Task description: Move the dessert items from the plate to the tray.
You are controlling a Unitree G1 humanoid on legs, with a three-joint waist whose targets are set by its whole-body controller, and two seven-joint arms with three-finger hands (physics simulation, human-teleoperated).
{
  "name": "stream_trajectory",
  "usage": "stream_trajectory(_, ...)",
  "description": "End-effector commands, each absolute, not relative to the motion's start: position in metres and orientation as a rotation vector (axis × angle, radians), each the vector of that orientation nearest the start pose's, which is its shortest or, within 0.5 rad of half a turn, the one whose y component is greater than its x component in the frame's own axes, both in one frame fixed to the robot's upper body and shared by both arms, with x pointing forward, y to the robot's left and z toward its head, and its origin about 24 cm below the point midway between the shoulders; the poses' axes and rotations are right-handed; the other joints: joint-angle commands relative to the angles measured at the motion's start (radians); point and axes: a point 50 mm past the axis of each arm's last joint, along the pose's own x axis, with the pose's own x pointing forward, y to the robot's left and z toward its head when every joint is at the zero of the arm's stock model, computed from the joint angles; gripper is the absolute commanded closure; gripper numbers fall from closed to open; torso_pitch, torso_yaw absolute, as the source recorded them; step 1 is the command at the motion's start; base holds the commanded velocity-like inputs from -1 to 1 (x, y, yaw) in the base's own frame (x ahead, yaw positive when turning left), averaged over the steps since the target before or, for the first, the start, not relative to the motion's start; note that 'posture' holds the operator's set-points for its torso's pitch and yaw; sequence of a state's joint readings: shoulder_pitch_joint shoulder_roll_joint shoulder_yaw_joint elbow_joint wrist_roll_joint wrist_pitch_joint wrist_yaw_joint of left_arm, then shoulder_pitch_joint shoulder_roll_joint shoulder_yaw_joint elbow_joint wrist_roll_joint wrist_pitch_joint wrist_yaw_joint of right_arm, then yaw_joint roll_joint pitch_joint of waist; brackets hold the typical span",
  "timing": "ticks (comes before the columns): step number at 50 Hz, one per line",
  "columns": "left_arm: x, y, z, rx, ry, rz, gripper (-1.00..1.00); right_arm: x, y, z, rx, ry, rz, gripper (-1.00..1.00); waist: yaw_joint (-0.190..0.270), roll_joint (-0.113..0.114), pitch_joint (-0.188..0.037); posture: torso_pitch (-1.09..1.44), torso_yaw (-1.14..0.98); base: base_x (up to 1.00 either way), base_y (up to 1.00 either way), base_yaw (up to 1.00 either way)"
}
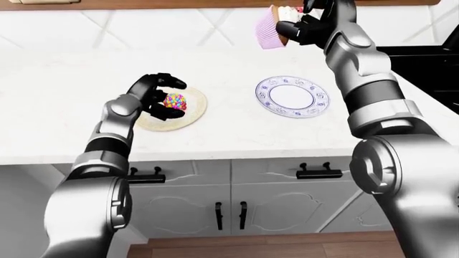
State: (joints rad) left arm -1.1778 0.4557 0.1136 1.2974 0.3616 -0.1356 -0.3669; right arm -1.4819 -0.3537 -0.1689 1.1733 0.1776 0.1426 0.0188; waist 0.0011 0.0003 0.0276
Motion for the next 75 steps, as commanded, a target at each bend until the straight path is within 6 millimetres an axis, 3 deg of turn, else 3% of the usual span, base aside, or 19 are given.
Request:
stream_trajectory(1, 0.419, 0.223, 0.209, 0.608, -0.007, -0.175, -0.14, 0.422, -0.169, 0.336, 0.047, -0.303, -0.007, 1.0, 0.0, 0.002, -0.034, 0.0, 0.0, 0.0, 0.0, 0.0)
stream_trajectory(29, 0.42, 0.221, 0.209, 0.624, -0.029, -0.143, 0.0, 0.422, -0.168, 0.337, 0.068, -0.305, 0.006, 1.0, -0.001, 0.003, -0.035, 0.0, 0.0, 0.0, 0.0, 0.0)
stream_trajectory(45, 0.42, 0.218, 0.207, 0.639, -0.042, -0.122, 0.21, 0.422, -0.167, 0.336, 0.067, -0.307, 0.01, 1.0, -0.001, 0.003, -0.036, 0.0, 0.0, 0.0, 0.0, 0.0)
stream_trajectory(58, 0.421, 0.219, 0.223, 0.597, -0.1, -0.084, 0.54, 0.423, -0.167, 0.335, 0.053, -0.311, 0.001, 1.0, -0.001, 0.003, -0.034, 0.0, 0.0, 0.0, 0.0, 0.0)
stream_trajectory(68, 0.421, 0.224, 0.25, 0.526, -0.183, -0.039, 0.78, 0.423, -0.165, 0.332, 0.022, -0.322, 0.007, 1.0, -0.002, 0.004, -0.032, 0.0, 0.0, 0.0, 0.0, 0.0)
stream_trajectory(75, 0.419, 0.22, 0.267, 0.502, -0.272, -0.045, 0.8, 0.423, -0.166, 0.331, -0.007, -0.337, -0.007, 1.0, -0.002, 0.006, -0.031, 0.0, 0.0, 0.0, 0.0, 0.0)
